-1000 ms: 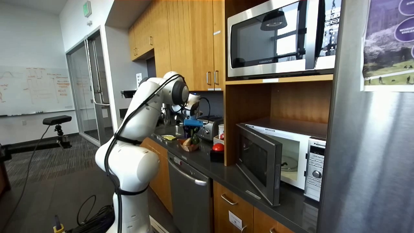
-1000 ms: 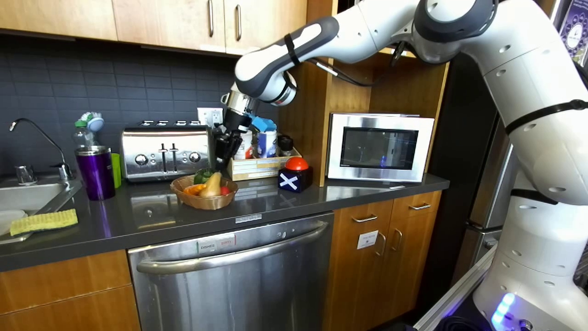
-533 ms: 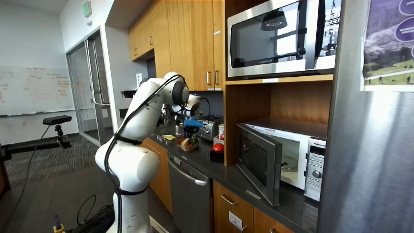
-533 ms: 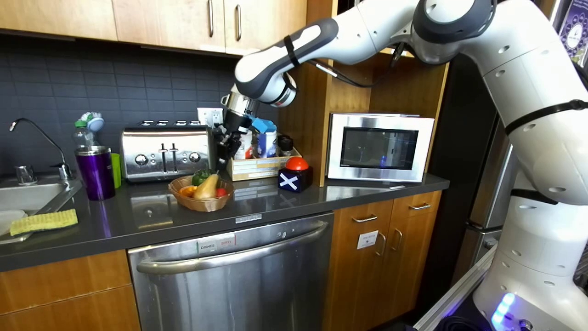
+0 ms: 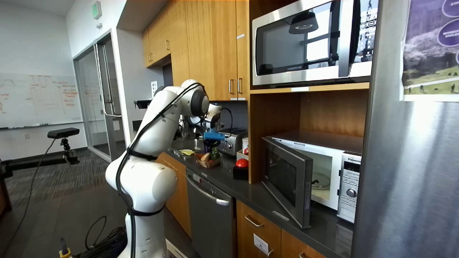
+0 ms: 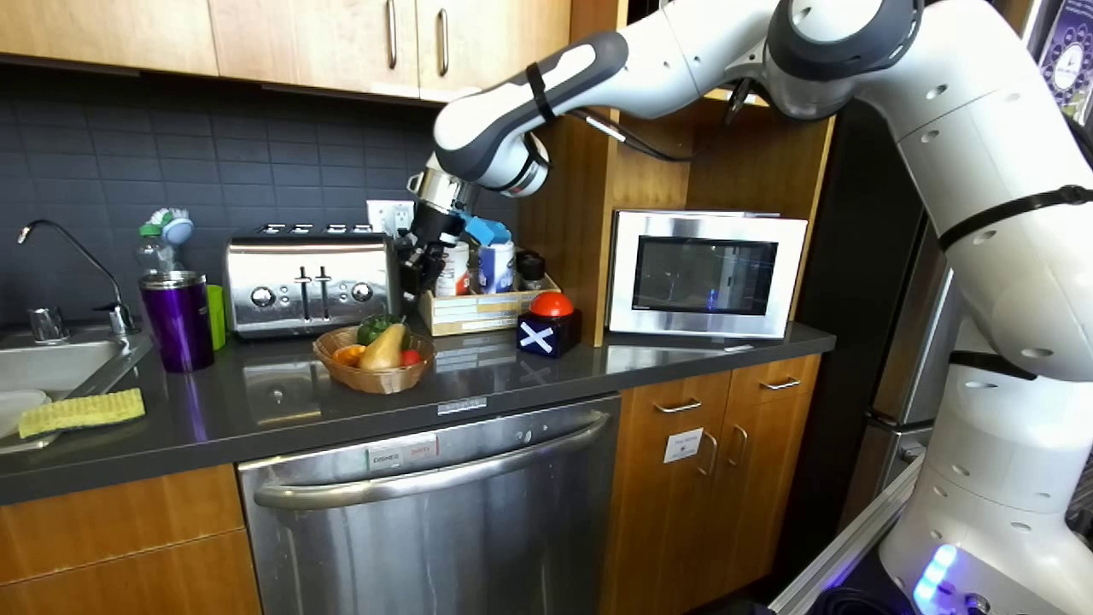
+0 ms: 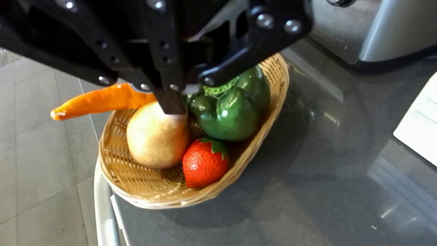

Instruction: Remove the pear from the basket

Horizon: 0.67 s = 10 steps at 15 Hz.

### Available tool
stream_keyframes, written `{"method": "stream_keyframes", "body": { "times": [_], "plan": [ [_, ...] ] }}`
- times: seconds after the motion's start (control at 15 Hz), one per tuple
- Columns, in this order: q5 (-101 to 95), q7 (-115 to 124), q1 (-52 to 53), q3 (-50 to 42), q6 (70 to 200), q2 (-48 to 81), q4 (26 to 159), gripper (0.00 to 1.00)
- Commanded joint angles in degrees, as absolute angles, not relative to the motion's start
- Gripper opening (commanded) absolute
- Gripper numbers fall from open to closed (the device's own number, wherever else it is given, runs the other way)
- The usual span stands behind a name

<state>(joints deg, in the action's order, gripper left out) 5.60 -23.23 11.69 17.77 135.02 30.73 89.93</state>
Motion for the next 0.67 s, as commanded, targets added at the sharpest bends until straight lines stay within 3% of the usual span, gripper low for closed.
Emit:
{"method": "stream_keyframes", "body": {
  "times": [0.0, 0.33, 0.4, 0.6],
  "plan": [
    [4.01, -22.47, 13.11, 17.53, 135.06, 29.54, 89.26, 0.00],
    [1.64, -21.42, 14.45, 16.90, 135.42, 28.18, 89.63, 0.00],
    [1.24, -21.23, 14.51, 16.78, 135.57, 28.09, 89.71, 0.26],
    [0.11, -21.34, 14.21, 16.61, 136.12, 28.28, 89.83, 0.37]
  ]
}}
